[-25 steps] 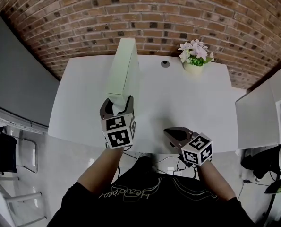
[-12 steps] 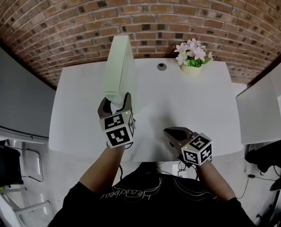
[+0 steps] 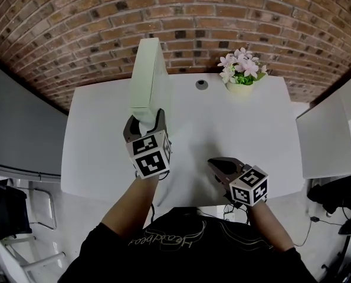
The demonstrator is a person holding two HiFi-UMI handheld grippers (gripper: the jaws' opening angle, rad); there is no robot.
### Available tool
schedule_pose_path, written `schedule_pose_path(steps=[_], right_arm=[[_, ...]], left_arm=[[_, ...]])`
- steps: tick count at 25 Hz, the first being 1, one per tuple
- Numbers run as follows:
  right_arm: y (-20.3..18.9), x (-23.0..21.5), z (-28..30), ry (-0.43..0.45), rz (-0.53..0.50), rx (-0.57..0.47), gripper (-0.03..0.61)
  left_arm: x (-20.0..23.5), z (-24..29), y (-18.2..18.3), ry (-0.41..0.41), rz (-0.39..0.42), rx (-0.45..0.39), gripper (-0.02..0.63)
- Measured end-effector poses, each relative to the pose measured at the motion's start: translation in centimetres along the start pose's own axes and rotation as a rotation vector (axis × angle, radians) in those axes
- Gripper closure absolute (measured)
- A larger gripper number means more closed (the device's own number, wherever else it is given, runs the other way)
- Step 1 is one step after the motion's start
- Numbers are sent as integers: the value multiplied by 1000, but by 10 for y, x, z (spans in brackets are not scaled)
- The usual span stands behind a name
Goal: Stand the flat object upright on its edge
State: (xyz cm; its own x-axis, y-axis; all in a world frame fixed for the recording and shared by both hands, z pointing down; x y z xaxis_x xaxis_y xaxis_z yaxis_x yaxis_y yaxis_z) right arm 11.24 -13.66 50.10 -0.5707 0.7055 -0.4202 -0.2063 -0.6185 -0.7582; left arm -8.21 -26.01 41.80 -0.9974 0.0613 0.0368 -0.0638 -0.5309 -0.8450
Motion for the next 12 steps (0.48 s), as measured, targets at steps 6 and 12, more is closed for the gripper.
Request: schedule_pose_path(steps=[6,12], right_arm=[[4,-8,1,-8,20,-10,572],[7,-19,-1,-22,36,-19,572]], left_arm=[[0,14,8,9,-5,-3,314],[-1,26,16,19,-7,-10,314]])
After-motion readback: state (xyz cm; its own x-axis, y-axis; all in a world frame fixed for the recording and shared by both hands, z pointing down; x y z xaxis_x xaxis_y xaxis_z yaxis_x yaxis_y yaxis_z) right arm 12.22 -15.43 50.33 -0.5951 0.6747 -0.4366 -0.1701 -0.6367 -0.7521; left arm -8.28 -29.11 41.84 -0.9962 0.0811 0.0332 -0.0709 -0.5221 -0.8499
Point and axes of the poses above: the fingertips, and each gripper's own axes: z forward along the fingers, x to its left, y out of its top, the point moved 1 cm from there along -z, backward along the fingers, and after that the axes turned 8 degrees about x, right-handed, at the moved point
